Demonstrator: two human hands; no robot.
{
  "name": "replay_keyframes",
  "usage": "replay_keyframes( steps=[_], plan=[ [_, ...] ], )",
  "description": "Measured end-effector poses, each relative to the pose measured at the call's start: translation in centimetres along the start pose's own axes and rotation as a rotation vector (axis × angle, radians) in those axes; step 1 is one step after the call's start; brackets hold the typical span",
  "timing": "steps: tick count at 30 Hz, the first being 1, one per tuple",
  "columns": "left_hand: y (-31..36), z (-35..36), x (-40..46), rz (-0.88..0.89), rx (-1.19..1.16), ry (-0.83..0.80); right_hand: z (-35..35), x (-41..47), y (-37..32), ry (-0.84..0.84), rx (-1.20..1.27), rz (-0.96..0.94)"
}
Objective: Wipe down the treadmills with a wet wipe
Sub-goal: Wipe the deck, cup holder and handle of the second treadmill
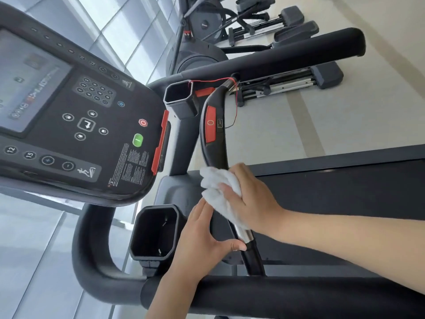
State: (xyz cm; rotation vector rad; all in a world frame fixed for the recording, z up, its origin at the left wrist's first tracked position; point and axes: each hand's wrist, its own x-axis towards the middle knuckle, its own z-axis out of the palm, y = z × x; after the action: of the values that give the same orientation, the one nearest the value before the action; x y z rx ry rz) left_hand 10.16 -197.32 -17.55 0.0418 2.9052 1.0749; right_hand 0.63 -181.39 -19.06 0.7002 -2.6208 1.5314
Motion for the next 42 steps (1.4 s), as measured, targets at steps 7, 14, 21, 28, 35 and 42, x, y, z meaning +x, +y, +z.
replay_keyframes(
  steps=[7,14,21,28,35,42],
  plan=[
    [0.4,-0.2,0.0,-0.021,-0.046,-0.007,0.0,1.3,-0.7,0.026,-0.115,-0.118],
    [0.0,-0.2,-0.2,-0.078,-0.079,-0.038,0.7,4.9,-2.3,0.171,-0.260,-0.117],
    [-0.6,-0.5,-1.0,0.000,-0.177,0.053,-1.0,-3.5,-2.0,-0.193,-0.409,-0.105],
    [-1.3,0.0,-2.5,0.161,0.049,-0.049,-2.6,-7.3,-3.1,-0.386,-0.360,0.098],
    [-1.6,0.1,-4.5,0.254,0.126,-0.103,-2.0,-10.2,-5.2,-0.342,-0.456,0.187],
    [-2.8,-1.8,-6.2,0.433,0.052,-0.228,0.1,-12.3,-9.6,-0.095,-0.641,0.314]
  ],
)
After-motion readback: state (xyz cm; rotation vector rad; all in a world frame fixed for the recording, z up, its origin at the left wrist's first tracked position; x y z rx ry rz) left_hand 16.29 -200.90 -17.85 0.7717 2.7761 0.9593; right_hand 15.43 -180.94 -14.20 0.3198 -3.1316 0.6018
